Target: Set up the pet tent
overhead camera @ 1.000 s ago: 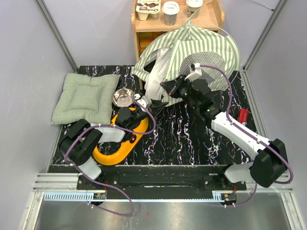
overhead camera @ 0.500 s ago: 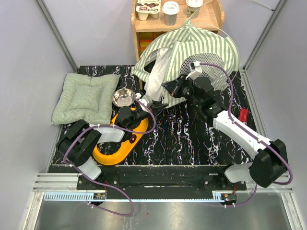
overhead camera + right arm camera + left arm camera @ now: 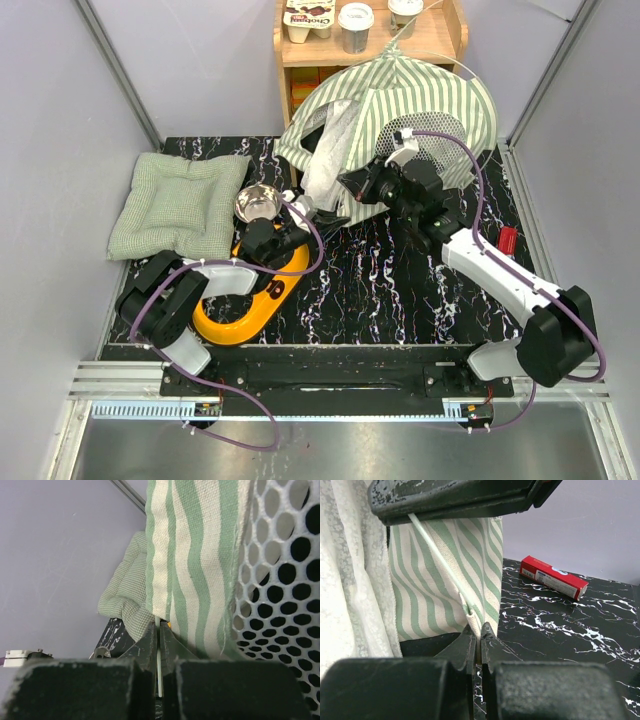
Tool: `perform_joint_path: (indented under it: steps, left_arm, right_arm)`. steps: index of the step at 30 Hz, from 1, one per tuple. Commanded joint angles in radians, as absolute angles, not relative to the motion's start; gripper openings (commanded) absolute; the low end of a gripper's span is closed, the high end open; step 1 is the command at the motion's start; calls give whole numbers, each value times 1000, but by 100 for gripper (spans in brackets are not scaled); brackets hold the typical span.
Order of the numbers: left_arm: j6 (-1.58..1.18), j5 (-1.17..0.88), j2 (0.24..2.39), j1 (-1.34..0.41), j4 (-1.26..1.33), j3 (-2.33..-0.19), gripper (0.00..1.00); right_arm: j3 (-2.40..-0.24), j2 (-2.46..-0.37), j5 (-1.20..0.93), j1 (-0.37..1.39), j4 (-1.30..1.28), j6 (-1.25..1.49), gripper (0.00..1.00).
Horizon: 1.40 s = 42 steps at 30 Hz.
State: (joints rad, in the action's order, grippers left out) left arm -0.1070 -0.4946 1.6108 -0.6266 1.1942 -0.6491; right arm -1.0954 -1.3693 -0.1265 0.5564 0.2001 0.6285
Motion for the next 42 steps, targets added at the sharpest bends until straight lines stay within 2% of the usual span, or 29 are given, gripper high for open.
perform_joint_path:
  steps: [1, 31, 42]
  left_arm:
    - [-104, -515, 1568, -624, 1183, -672, 0]
    - [-135, -514, 1572, -621, 1157, -698, 0]
    - [-215, -541, 1568, -604, 979, -793, 0]
  right_arm:
    - [-1158, -1378, 23, 499, 333, 591, 0]
    - [-1117, -1358, 57, 499, 278, 520, 0]
    - [-1077, -1356, 14, 499, 282, 488, 0]
